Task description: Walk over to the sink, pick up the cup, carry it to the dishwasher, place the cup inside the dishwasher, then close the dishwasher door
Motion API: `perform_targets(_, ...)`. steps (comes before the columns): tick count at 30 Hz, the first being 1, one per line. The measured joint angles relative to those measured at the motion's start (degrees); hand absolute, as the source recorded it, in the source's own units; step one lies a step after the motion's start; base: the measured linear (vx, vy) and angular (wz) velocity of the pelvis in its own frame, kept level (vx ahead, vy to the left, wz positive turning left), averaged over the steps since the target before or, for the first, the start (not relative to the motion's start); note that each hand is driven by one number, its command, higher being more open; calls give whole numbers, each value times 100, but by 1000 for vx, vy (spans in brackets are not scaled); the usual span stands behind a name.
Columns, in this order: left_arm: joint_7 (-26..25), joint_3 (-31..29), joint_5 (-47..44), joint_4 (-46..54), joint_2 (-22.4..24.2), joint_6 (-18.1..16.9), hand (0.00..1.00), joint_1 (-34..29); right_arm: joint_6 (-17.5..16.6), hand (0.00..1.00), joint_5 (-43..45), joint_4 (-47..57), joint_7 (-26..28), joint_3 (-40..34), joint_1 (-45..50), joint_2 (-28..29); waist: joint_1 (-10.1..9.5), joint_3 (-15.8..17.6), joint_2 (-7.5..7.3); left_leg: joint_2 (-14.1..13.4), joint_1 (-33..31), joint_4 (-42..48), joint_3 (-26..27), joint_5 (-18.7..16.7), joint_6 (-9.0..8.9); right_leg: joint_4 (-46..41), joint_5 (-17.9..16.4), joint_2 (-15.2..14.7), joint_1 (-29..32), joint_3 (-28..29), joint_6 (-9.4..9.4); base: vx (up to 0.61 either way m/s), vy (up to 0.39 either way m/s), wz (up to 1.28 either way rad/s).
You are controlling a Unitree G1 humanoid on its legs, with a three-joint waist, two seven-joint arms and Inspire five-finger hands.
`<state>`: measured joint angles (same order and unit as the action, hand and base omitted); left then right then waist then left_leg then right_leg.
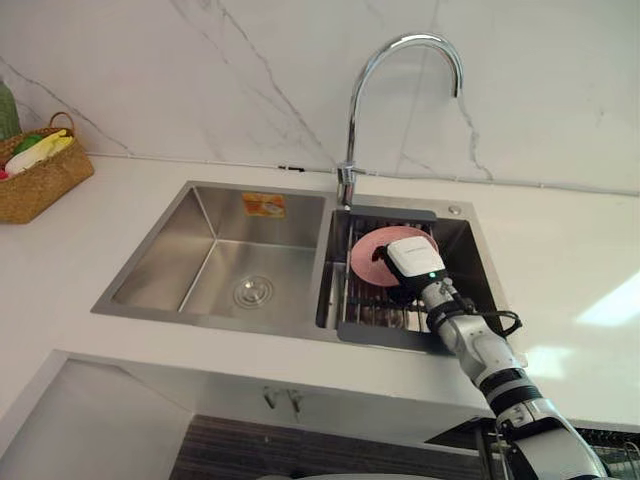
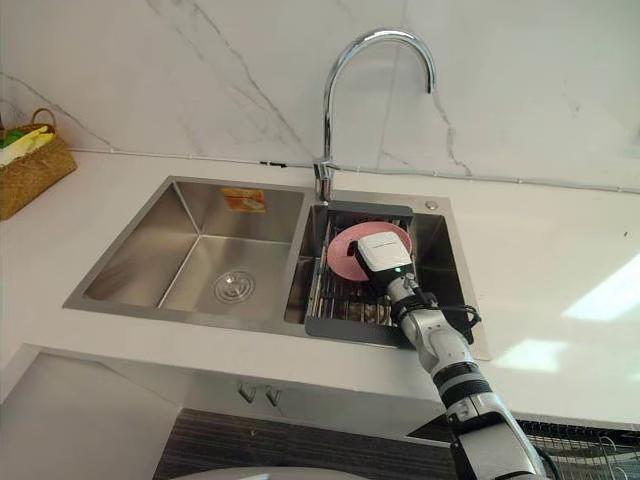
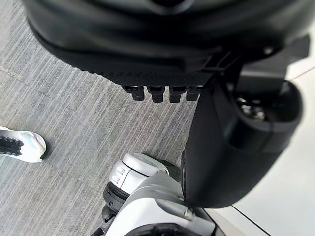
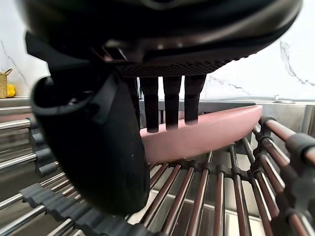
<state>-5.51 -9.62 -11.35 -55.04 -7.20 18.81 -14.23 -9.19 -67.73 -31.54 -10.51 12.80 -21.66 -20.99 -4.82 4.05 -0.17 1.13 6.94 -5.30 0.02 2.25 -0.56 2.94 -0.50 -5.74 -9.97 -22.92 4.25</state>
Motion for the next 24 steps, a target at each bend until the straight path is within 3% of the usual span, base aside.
perform_targets(3, 20, 1, 3, 0, -5, -16, 100, 0, -98, 0, 7, 36, -306, -2, -158, -6, 9, 0, -3, 3, -2, -2, -17, 16, 1, 0, 0, -3, -6, -24, 0, -41, -2, 4)
perform_targets(15, 54, -1, 21, 35, -30, -154, 100, -34, -214, 0, 192, 109, -383, -118, -217, -179, 72, 47, -47, 11, -2, -2, 77, 25, 3, 22, 4, -15, 14, 75, -1, -15, 5, -3)
perform_targets(24, -15, -16, 24, 36, -6, -298, 100, -72, -275, 0, 879, 952, -553, -402, -214, -388, 173, 76, -15, -3, 15, -1, 263, 22, 3, 124, 119, 12, 30, 260, -17, -26, 6, -10)
